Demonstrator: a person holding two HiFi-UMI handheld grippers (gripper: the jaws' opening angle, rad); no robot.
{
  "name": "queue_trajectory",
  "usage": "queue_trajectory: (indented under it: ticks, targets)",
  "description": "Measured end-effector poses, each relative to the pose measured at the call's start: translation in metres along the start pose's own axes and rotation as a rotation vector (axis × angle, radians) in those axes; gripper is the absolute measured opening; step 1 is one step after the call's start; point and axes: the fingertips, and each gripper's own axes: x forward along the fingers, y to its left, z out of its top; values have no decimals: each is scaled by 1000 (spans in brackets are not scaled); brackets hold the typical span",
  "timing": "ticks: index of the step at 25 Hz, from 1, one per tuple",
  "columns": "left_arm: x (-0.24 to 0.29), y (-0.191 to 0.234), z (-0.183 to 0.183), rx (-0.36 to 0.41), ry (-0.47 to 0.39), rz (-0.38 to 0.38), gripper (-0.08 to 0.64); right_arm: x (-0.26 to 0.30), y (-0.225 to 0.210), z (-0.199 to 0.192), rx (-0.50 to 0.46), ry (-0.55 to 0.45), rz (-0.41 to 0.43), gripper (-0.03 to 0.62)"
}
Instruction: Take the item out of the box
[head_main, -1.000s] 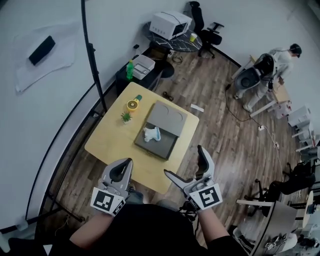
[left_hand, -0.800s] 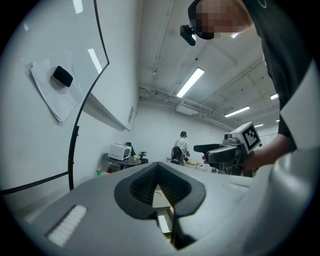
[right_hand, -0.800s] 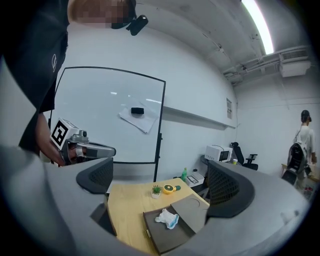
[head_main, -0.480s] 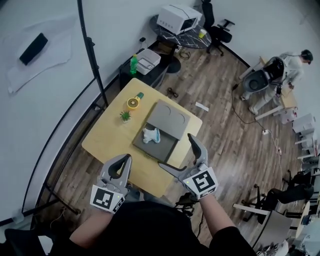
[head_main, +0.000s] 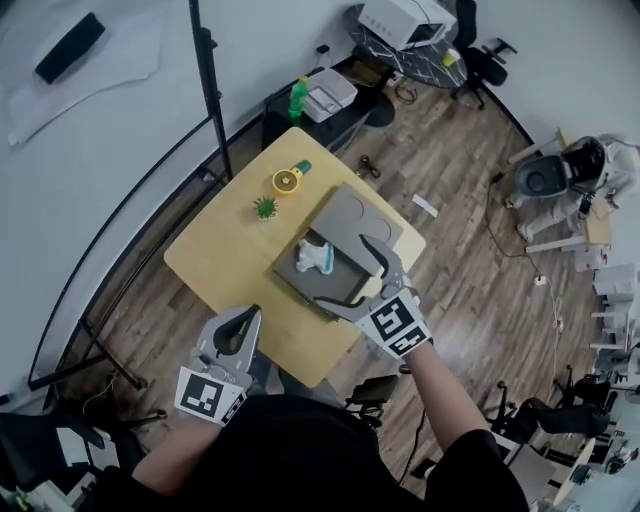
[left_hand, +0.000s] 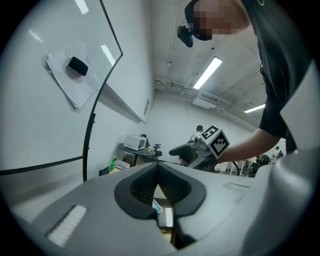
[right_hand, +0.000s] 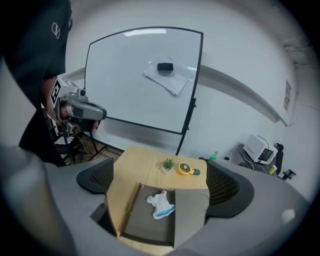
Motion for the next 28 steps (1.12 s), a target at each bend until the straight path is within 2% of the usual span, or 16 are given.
queue_trajectory:
  ticks: [5, 8, 12, 25, 28]
  targets:
    - [1, 5, -14, -20, 9, 33, 0, 40, -3, -25, -91, 111, 94, 591]
    - [1, 4, -27, -74, 71, 47, 0, 62, -3, -47, -148, 197, 157, 591]
    - [3, 11, -39, -107, 90, 71, 0, 91, -4, -71, -214, 290, 217, 591]
    - [8, 29, -68, -147, 124, 129, 0, 157, 3, -150, -299, 508, 374, 583]
    - [9, 28, -77, -177, 135, 135, 0, 167, 5, -164, -310, 528, 399, 575]
